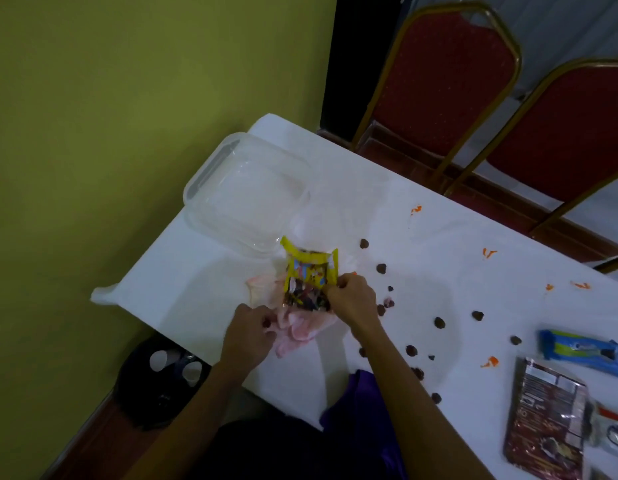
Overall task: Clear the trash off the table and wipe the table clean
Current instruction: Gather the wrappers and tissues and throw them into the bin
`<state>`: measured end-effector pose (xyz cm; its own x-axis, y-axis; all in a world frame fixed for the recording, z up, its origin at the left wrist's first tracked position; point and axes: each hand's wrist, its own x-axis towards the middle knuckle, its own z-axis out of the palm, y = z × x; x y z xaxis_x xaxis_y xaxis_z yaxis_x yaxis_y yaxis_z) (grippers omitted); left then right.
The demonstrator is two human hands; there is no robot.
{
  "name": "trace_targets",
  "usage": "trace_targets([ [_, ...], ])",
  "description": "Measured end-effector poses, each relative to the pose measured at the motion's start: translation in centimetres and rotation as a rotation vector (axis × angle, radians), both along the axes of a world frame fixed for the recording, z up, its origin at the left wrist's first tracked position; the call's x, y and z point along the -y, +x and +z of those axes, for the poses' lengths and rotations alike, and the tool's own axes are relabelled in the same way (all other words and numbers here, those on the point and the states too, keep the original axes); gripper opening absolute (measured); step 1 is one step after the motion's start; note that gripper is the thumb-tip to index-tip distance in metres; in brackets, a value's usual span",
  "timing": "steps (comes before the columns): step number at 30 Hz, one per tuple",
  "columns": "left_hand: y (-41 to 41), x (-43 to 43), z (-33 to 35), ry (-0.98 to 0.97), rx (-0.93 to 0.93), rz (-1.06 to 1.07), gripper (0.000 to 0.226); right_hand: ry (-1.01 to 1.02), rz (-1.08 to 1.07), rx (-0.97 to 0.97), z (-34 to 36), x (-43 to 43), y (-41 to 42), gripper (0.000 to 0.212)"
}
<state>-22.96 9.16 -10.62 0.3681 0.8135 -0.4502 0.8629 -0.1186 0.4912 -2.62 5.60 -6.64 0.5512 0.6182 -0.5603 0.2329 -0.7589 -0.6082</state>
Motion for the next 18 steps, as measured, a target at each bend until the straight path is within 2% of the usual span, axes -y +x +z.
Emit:
trace_targets([
  [5,0.3,-0.5,0.4,-0.034,0.064,0.043,0.041,-0.09,0.226,0.065,-2.4,0.3,-3.9,0.014],
  [9,0.3,-0.5,1.6,-0.129,0.149,0.162,0.038,-0.036,0.183,0.055,-2.4,-0.7,-5.0,0.02],
  [13,1.2,-0.2,2.5,-0.276,0.205,0.276,0.018,0.02,0.102,-0.12,-1.8,-1.1,-5.4,0.016],
  [15,1.5,-0.1,2.9,-0.369,0.292,0.327,0.021,0.017,0.02,-0.214,-1.4,-0.7,-5.1,0.018],
  [18,1.6,0.0,3.0,-0.48,0.43,0.307,0.027,0.021,0.038,-0.252,-1.3,0.0,-3.9,0.028],
])
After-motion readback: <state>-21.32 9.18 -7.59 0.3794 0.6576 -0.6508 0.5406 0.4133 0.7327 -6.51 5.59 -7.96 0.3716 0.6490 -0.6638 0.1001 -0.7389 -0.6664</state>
